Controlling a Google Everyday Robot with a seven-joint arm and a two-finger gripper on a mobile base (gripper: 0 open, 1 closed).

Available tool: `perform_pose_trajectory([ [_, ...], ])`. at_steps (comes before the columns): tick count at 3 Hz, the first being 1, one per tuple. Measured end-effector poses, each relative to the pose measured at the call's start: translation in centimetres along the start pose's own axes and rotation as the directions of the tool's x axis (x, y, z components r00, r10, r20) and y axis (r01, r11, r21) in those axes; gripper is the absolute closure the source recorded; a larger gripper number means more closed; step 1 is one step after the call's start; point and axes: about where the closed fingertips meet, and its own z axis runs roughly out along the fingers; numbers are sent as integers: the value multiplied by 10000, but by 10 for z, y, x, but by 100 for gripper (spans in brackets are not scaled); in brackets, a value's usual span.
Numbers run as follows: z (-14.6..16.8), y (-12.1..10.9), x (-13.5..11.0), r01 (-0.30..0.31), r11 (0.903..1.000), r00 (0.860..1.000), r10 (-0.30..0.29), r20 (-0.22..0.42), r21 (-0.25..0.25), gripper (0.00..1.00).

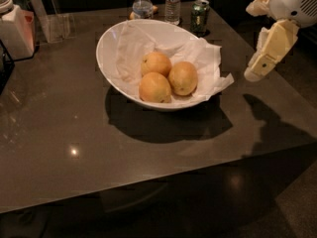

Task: Pick orange from white bowl

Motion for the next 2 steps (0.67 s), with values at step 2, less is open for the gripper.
perform_pose_trajectory([
  [2,56,-10,-43,785,9905,9958,-727,549,-1128,0],
])
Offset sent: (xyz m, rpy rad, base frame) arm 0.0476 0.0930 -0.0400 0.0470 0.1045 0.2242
